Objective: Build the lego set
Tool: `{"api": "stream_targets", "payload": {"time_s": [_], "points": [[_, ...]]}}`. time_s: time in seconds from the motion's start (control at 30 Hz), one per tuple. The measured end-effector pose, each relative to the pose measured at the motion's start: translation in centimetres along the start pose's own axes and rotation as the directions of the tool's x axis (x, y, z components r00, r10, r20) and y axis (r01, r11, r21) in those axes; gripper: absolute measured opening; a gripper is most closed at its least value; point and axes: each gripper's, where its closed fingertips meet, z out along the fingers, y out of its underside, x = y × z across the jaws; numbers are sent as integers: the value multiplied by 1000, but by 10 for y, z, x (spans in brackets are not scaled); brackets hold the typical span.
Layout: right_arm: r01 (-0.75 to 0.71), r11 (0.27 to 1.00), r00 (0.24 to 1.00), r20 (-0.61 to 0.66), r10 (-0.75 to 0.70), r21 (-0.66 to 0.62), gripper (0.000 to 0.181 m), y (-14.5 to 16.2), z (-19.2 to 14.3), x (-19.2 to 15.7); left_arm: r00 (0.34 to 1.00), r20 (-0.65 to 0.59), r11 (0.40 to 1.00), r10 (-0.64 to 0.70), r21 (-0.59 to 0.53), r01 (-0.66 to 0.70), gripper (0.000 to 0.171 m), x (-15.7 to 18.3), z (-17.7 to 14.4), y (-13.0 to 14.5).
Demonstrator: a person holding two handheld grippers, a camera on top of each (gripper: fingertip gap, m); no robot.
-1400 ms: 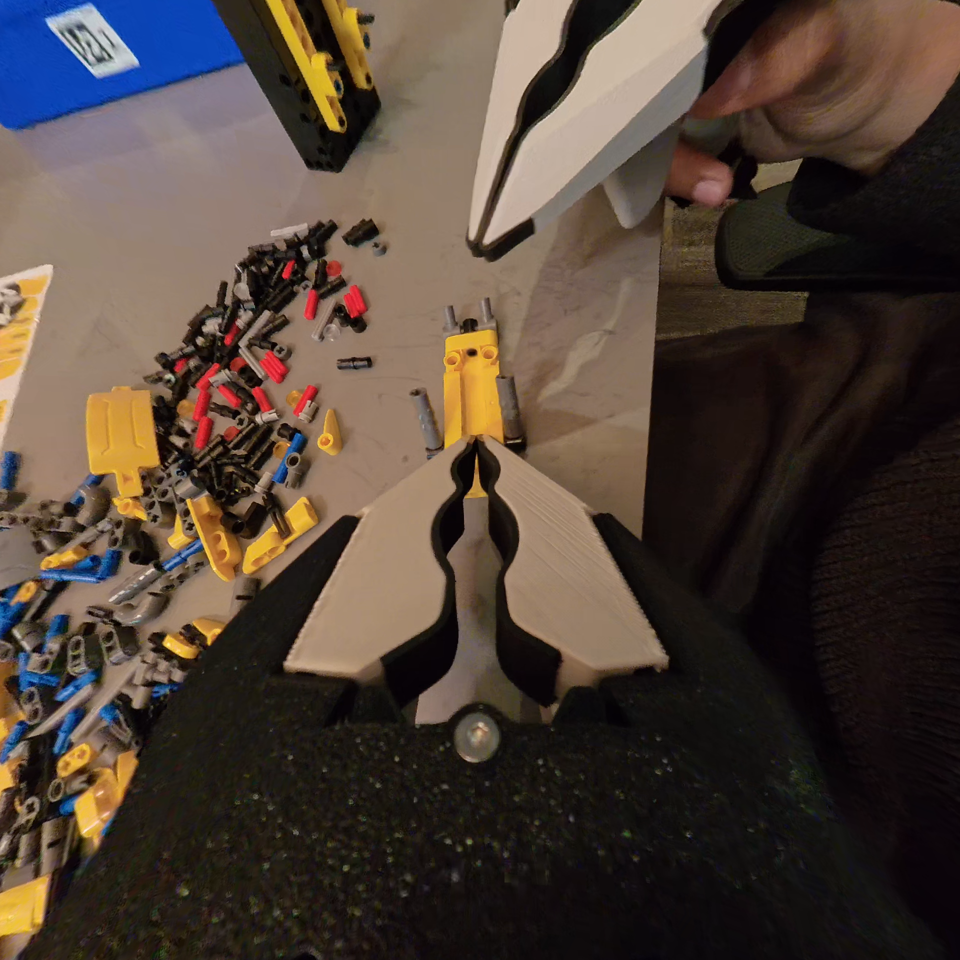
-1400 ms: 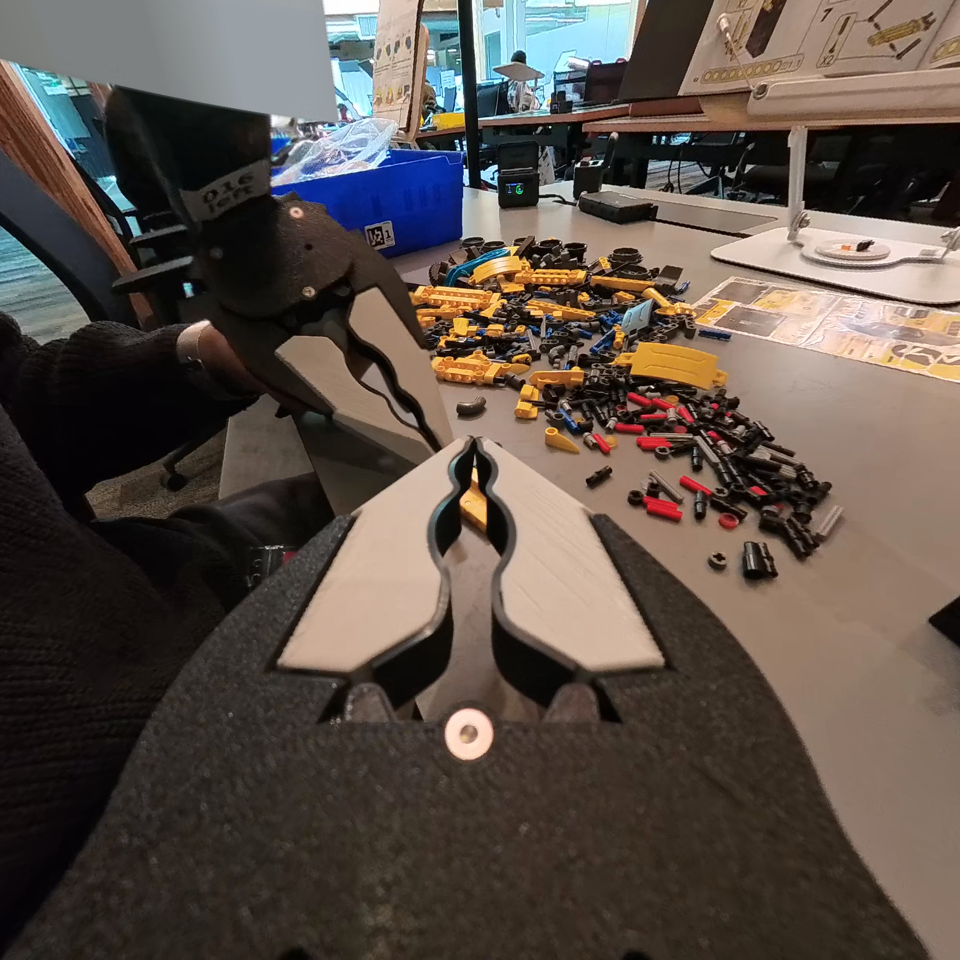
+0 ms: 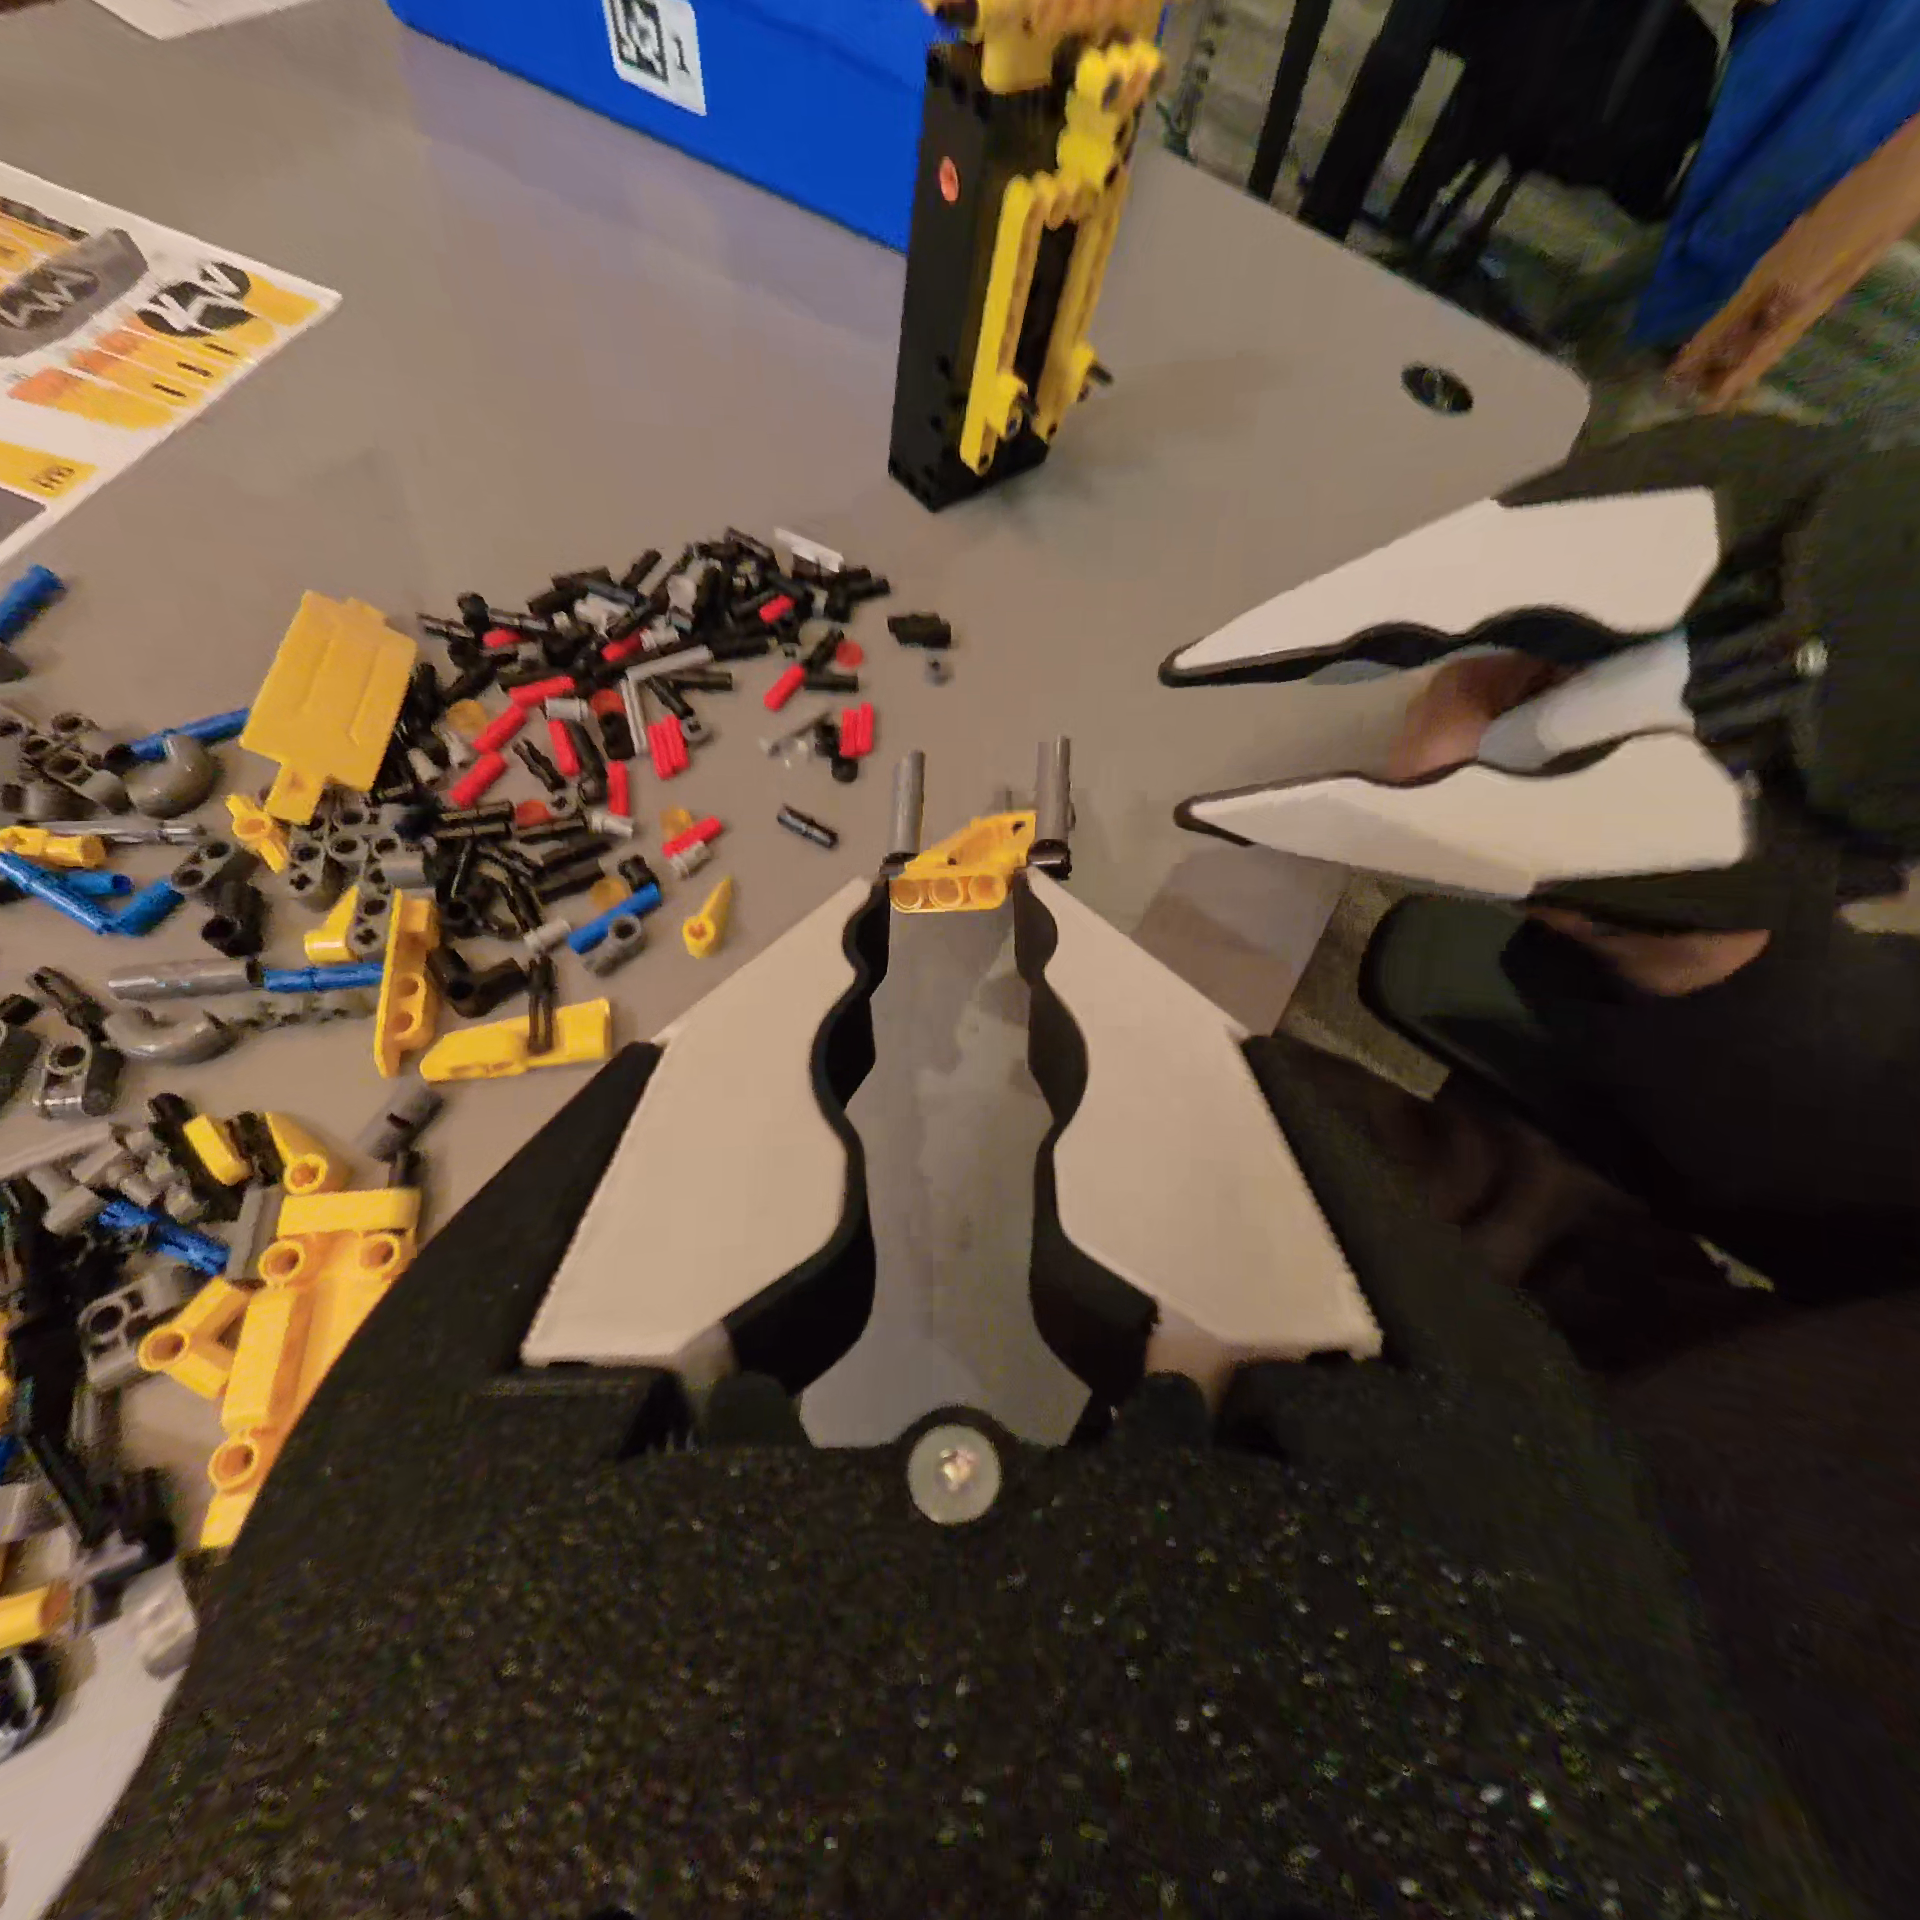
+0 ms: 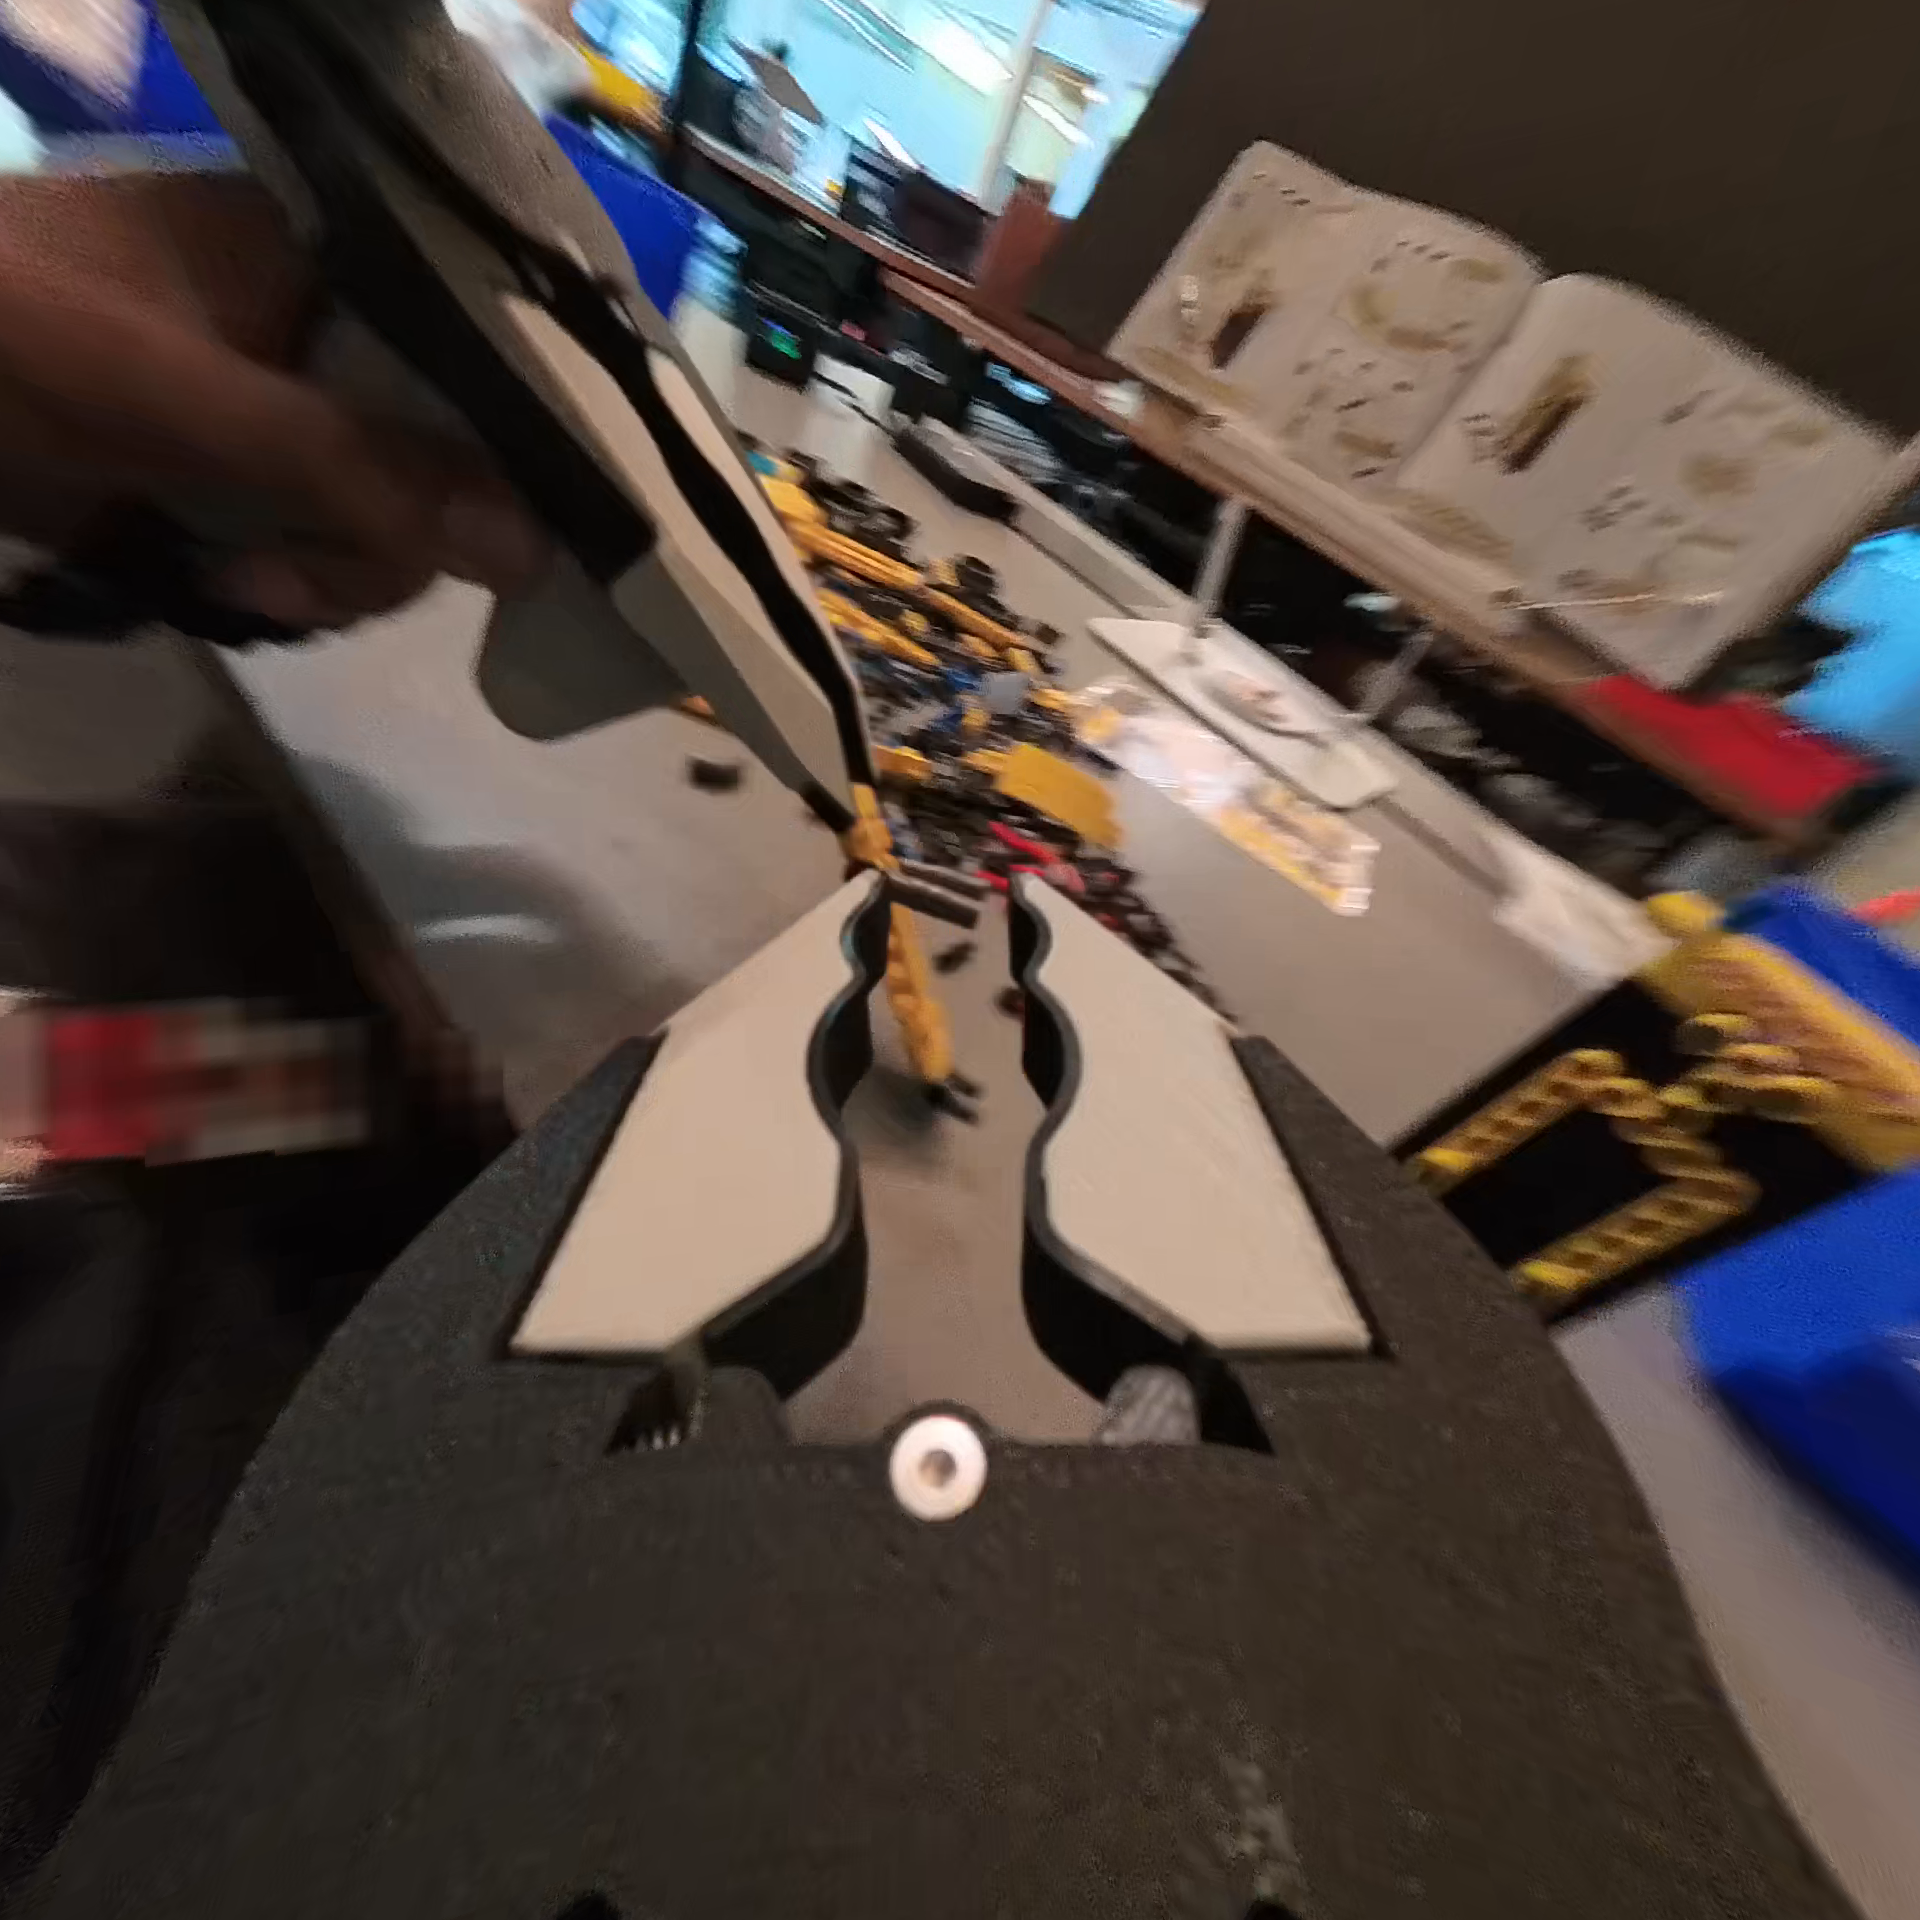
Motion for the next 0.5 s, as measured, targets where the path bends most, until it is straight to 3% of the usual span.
{"api": "stream_targets", "payload": {"time_s": [0.07,0.13,0.2,0.37,0.5], "points": [[124,989,986,-106,-131,-76,22,7,-1,11,1000,-5,999,-17,27,17,23,0,2,-9],[138,976,982,-104,-157,-171,22,19,2,12,1000,-9,998,-29,50,29,22,1,3,-17],[82,977,992,-77,-99,-196,22,25,5,8,1000,-9,998,-25,51,25,22,2,6,-20],[-196,950,978,26,208,-243,35,35,13,-6,1000,-1,999,-8,44,8,22,7,10,-21],[-245,931,965,31,262,-270,33,43,15,-6,1000,-23,999,7,44,-6,22,18,12,-22]]}}
